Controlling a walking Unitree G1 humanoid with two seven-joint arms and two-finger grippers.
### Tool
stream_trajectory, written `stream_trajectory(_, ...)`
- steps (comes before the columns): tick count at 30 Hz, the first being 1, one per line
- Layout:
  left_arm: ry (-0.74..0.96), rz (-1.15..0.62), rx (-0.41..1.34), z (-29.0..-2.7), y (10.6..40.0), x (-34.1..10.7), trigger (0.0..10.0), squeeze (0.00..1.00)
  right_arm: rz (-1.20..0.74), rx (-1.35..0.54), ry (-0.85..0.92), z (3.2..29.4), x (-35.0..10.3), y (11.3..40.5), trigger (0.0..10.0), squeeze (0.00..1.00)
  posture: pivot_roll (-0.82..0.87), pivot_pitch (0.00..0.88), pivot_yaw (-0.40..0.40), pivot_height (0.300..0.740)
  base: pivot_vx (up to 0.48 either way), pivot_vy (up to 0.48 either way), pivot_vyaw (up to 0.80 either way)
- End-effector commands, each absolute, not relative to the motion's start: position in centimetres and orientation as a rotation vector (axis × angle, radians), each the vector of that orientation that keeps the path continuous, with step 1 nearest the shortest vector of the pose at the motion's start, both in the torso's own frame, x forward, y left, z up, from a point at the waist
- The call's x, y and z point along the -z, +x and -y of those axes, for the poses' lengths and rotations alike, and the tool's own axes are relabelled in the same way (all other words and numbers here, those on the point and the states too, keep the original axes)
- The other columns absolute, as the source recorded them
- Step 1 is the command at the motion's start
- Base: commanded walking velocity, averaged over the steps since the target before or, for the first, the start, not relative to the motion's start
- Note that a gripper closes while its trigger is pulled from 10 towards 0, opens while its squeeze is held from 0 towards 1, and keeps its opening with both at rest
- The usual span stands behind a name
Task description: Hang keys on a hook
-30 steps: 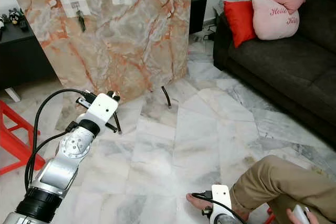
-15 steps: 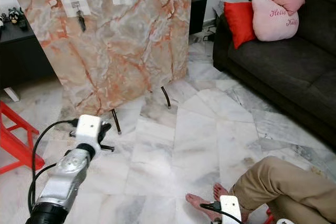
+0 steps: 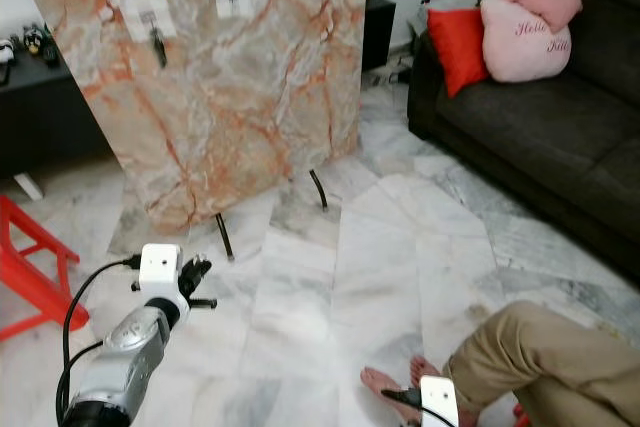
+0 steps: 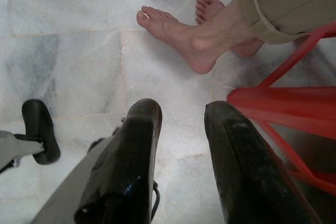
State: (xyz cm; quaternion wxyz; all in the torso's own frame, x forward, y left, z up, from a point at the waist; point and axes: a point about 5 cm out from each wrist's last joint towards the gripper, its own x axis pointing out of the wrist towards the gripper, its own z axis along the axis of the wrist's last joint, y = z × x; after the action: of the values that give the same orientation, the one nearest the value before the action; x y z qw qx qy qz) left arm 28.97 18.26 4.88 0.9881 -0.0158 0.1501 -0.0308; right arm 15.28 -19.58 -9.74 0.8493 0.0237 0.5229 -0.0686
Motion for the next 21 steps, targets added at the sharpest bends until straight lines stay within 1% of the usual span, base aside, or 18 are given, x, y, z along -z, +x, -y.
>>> stream_trajectory(1,-0.038,-0.284,0.052,-18.5,29.1,-5.2,10.0,0.0,-1.101,0.157,0.053,19.7,9.8,15.2,10.0,0.0,-0.04,0.0,-0.017,0.74,0.371,0.0,0.0)
stream_trajectory(6,-0.04,-0.278,0.055,-18.4,29.2,-5.2,10.0,0.0,-1.103,0.173,0.048,20.1,9.7,15.1,10.0,0.0,-0.04,0.0,-0.021,0.74,0.389,0.0,0.0)
stream_trajectory(10,-0.023,-0.31,0.035,-18.8,28.6,-4.1,10.0,0.0,-1.105,0.175,0.047,20.2,9.8,15.0,10.0,0.0,-0.05,0.0,-0.021,0.74,0.392,0.0,0.0)
stream_trajectory(21,-0.008,-0.301,0.029,-19.0,28.8,-4.3,10.0,0.0,-1.093,0.195,0.051,20.4,9.7,15.2,10.0,0.0,-0.04,0.0,-0.029,0.74,0.394,0.0,0.0)
